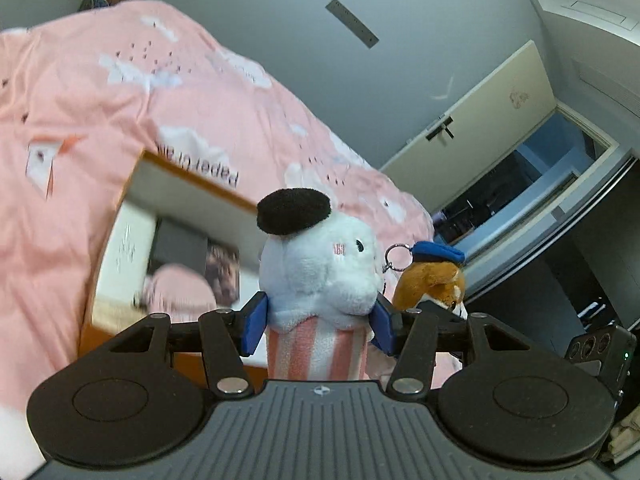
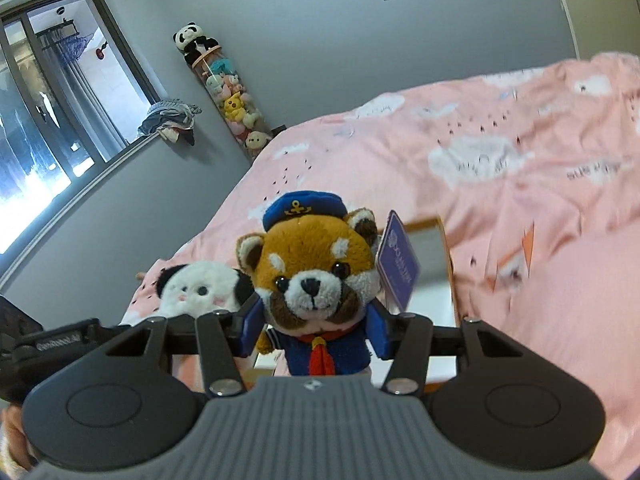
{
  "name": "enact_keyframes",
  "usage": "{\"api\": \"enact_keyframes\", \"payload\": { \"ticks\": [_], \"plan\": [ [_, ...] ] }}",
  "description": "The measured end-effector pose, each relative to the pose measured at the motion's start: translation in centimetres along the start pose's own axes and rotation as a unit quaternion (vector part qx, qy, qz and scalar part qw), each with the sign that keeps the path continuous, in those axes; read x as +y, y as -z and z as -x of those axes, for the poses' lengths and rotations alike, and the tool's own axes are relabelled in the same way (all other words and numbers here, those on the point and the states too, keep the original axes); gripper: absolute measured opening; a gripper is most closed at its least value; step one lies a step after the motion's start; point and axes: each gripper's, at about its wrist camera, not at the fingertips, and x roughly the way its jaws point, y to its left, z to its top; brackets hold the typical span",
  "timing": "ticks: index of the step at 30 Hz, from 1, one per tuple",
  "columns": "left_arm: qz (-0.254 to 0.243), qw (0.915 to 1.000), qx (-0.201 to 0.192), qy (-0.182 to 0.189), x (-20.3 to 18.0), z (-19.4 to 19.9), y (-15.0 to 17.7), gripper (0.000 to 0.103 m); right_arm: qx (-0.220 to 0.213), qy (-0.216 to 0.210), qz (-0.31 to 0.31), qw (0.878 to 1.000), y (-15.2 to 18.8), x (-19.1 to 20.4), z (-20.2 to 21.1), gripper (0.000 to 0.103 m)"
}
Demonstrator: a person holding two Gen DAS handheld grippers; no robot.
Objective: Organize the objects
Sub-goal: 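Lift both plush toys and carry them over the orange box, then lower the dog plush and red panda plush into the box and open both tools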
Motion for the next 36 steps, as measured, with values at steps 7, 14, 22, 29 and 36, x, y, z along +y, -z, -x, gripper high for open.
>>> {"api": "enact_keyframes", "payload": {
  "ticks": [7, 14, 22, 29, 36],
  "plan": [
    [0.002, 0.9996, 0.02, -0.02, 0.1, -3.5, -1.6, 0.062, 0.033, 0.034, 0.051, 0.998, -1.6, -0.1, -4.6, 0.054],
    [0.039, 0.9933, 0.097, -0.05, 2.8, -9.7, 0.2, 0.062, 0.136, 0.083, 0.048, 0.986, -0.8, -3.3, -9.8, 0.054],
    [0.041, 0.9858, 0.141, -0.081, 3.7, -12.8, 1.6, 0.062, 0.212, 0.098, 0.041, 0.971, -0.8, -4.6, -13.0, 0.054],
    [0.043, 0.9804, 0.17, -0.09, 4.7, -14.3, 2.8, 0.062, 0.268, 0.117, 0.03, 0.956, -0.5, -5.7, -15.4, 0.054],
    [0.052, 0.9785, 0.179, -0.088, 5.4, -14.3, 2.6, 0.065, 0.287, 0.125, 0.017, 0.95, -0.6, -6.1, -16.3, 0.056]
  ]
}}
